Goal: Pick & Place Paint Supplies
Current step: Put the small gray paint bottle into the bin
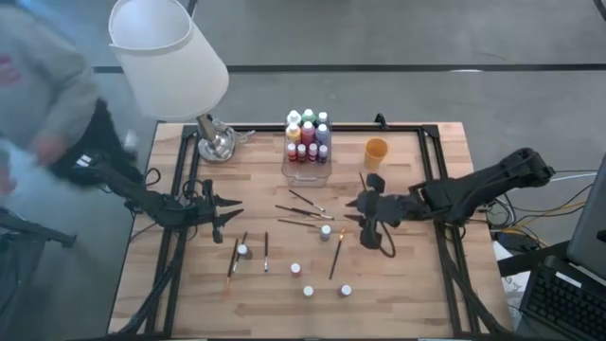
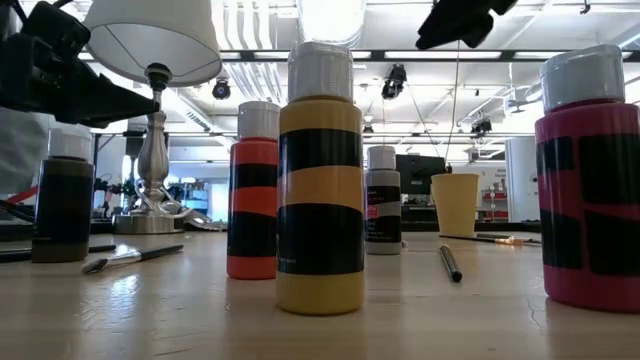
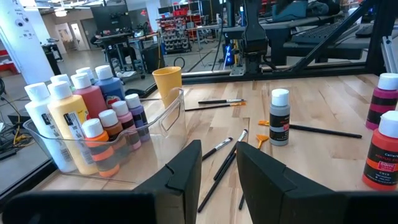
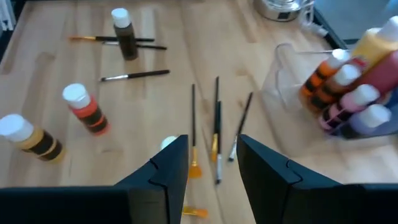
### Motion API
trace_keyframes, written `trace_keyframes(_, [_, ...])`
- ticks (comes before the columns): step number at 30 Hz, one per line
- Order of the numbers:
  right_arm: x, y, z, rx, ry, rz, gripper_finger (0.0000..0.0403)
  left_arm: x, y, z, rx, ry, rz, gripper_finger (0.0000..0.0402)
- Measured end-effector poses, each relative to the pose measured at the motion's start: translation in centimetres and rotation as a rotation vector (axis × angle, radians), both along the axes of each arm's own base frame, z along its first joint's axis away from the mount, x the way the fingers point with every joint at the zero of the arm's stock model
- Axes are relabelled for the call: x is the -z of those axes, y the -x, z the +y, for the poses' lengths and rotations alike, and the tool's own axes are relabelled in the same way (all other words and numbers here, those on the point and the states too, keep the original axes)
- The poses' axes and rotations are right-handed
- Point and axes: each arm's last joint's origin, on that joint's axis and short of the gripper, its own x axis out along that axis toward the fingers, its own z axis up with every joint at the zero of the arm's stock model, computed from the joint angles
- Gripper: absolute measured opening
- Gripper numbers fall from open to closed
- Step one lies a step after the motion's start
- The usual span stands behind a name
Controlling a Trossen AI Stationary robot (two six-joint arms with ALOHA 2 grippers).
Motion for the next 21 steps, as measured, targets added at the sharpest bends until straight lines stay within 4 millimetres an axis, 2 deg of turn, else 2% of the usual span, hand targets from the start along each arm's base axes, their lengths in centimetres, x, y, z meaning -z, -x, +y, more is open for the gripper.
trace_keyframes(14, [5.9,-2.9,1.9,0.036,0.019,0.154,0.0182,0.0,0.0,0.0,0.0,0.0,0.0,0.0108])
trace_keyframes(21, [7.4,-3.9,2.2,0.033,-0.003,0.189,0.02,0.0,0.0,0.0,0.0,0.0,0.0,0.0108])
